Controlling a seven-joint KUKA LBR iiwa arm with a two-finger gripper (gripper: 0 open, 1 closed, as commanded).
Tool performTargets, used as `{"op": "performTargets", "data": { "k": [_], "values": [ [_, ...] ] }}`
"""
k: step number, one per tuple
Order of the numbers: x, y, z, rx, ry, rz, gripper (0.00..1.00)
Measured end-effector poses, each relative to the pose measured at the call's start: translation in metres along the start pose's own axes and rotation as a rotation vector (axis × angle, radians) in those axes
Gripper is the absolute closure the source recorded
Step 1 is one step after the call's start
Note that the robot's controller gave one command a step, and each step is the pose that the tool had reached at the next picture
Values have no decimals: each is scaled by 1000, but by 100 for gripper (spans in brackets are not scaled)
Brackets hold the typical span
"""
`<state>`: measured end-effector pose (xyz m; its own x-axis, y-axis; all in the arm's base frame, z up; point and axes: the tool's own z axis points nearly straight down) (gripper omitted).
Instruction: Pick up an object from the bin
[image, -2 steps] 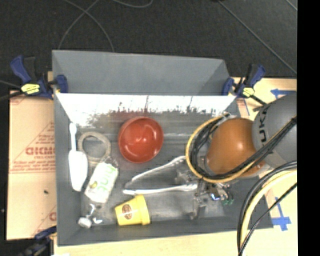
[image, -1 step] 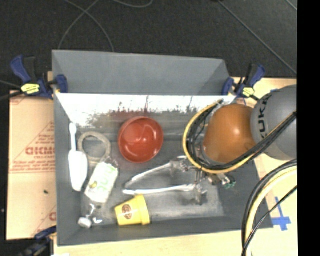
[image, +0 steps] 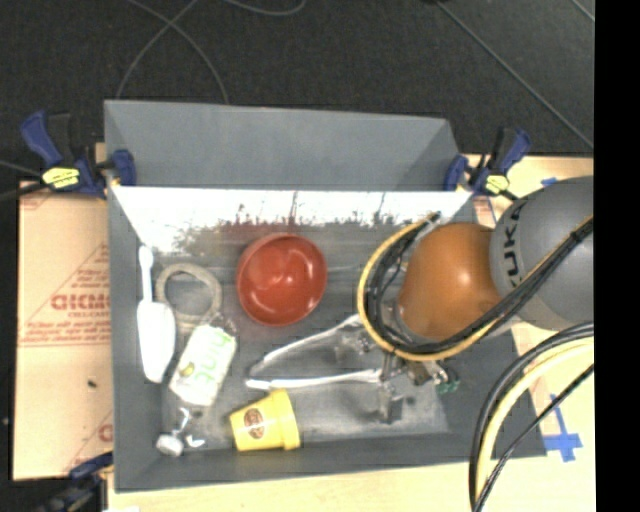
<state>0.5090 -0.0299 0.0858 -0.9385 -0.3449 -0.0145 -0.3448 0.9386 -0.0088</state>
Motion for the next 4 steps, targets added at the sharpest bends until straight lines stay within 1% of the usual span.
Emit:
{"op": "performTargets", "data": {
  "k": [1,2,3,4],
  "values": [
    [1,-22,-83,5,-7,-208,100],
    [1,-22,-81,2,-5,-205,100],
    [-52,30,-71,5,-12,-421,0],
    [-52,30,-71,5,-12,-420,0]
  ]
}}
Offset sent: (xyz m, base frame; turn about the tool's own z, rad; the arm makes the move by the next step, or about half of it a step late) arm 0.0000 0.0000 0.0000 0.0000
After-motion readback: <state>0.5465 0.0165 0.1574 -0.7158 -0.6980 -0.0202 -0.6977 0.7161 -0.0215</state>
